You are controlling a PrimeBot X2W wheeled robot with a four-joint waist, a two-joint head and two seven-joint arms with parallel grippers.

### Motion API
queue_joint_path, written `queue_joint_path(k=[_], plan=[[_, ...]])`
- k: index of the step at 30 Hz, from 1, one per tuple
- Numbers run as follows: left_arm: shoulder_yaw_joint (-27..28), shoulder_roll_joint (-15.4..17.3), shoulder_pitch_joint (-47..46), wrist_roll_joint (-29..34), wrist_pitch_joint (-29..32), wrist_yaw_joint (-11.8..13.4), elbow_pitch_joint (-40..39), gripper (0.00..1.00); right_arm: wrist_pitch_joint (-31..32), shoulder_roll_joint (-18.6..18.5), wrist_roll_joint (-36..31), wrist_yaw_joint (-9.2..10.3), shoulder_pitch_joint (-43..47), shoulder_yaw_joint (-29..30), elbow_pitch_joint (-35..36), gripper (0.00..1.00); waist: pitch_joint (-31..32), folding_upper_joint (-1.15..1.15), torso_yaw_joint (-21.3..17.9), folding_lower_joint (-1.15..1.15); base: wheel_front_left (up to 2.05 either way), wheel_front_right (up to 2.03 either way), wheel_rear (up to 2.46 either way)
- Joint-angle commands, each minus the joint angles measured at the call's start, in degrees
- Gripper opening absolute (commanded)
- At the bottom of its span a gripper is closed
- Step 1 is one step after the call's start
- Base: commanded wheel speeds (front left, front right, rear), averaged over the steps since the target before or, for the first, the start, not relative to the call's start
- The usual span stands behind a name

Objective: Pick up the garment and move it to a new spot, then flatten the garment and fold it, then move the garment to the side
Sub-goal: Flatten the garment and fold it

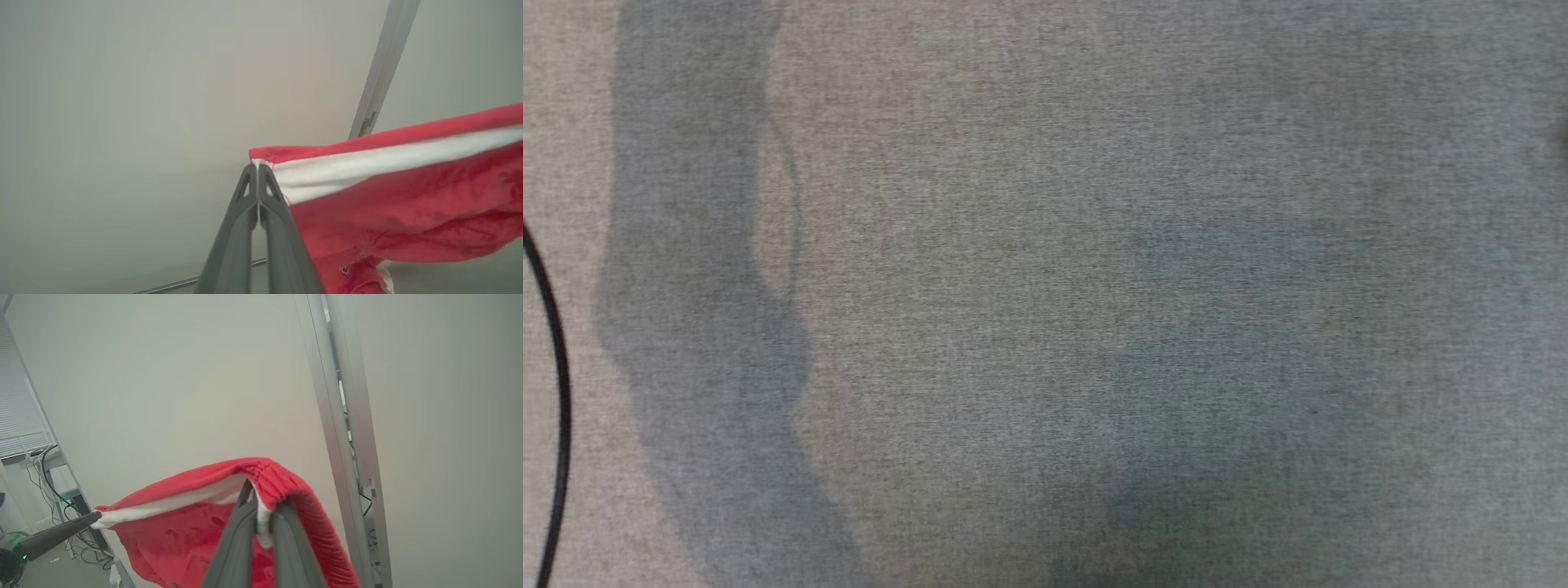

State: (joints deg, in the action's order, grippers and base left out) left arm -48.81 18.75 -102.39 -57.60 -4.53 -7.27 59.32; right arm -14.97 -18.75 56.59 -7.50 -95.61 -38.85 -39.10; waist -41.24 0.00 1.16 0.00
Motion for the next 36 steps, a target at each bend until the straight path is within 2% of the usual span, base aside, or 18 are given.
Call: queue_joint_path(k=[1, 4, 10, 16, 22, 29, 36], plan=[[-0.4, -0.1, 1.6, -0.6, 0.2, -0.2, 0.1, 0.00, -0.2, -0.5, -0.1, 0.00, 1.4, -0.2, 0.1, 0.00, 0.0, 0.00, 0.3, 0.00, 0.00, 0.00, 0.00], [-2.4, -0.7, 5.2, -2.0, 0.8, -0.3, -2.9, 0.00, -0.3, -1.4, 0.5, -0.01, 5.3, -2.3, 1.6, 0.00, 0.9, 0.00, 0.8, 0.00, 0.00, 0.00, 0.00], [-5.0, 2.2, 15.3, -6.9, 1.8, -0.2, -9.7, 0.00, -0.2, -5.1, 4.6, -0.01, 15.1, -8.0, 8.4, 0.00, 5.0, 0.00, 0.5, 0.00, 0.00, 0.00, 0.00], [-6.4, 6.8, 26.0, -11.5, 1.6, -0.2, -16.8, 0.00, -0.2, -8.3, 8.9, -0.01, 25.4, -10.4, 15.2, 0.00, 10.8, 0.00, -0.3, 0.00, 0.00, 0.00, 0.00], [-7.7, 11.6, 37.7, -15.9, 4.1, -0.2, -23.8, 0.00, -0.3, -10.1, 13.8, -0.01, 36.4, -12.2, 20.2, 0.00, 17.8, 0.00, -1.4, 0.00, 0.00, 0.00, 0.00], [-9.8, 16.6, 50.7, -19.4, 6.0, 3.4, -34.9, 0.00, -0.3, -13.9, 16.3, -0.02, 47.3, -15.9, 23.5, 0.00, 25.3, 0.00, -1.8, 0.00, 0.00, 0.00, 0.00], [-11.2, 22.7, 63.8, -22.0, 3.3, 8.9, -47.7, 0.00, -0.2, -17.9, 17.1, -0.01, 58.6, -16.3, 30.0, 0.00, 29.9, 0.00, -2.9, 0.00, 0.00, 0.00, 0.00]])
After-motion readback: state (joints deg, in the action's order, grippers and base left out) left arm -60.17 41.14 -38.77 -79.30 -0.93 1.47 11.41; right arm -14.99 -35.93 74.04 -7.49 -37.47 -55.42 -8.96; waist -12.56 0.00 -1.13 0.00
